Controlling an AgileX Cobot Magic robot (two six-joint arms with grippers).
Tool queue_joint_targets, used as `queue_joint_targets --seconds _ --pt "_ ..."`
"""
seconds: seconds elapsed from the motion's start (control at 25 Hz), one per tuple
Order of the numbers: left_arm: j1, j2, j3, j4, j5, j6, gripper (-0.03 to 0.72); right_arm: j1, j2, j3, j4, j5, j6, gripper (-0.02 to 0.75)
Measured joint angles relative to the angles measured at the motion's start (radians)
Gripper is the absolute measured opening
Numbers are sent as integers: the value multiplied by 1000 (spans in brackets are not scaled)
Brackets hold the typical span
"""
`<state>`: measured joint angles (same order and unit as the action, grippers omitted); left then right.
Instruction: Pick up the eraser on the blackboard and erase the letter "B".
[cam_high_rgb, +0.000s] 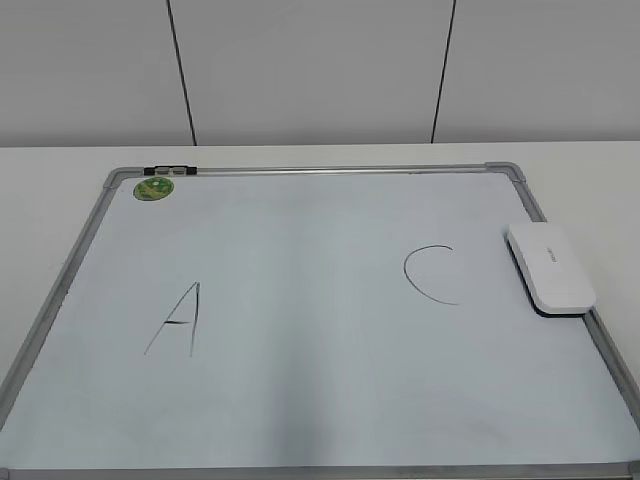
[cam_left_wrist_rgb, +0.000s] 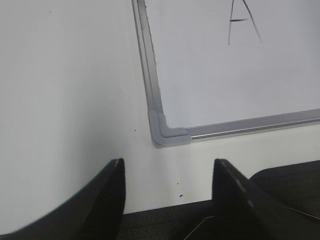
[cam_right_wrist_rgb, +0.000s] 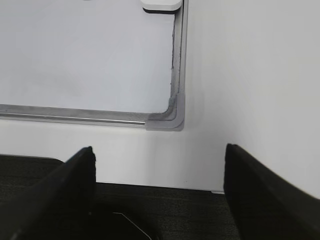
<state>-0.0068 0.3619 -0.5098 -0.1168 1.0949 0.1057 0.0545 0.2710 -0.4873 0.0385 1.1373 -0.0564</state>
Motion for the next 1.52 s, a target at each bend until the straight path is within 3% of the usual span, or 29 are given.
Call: queue_joint_targets --seconds 0.44,0.96,1.24,1.32,1.52 --pt "0 0 0 42 -1 -13 410 0 0 0 0 0 2 592" --pt "0 -2 0 42 -2 -15 319 0 0 0 0 0 4 592" --pt "0 -121 0 42 -2 -17 296 -63 -96 0 -2 0 4 592" --pt "0 -167 0 42 -2 -17 318 -71 -139 0 -4 0 4 592" --pt "0 -282 0 42 0 -17 281 -71 -251 0 -4 0 4 592"
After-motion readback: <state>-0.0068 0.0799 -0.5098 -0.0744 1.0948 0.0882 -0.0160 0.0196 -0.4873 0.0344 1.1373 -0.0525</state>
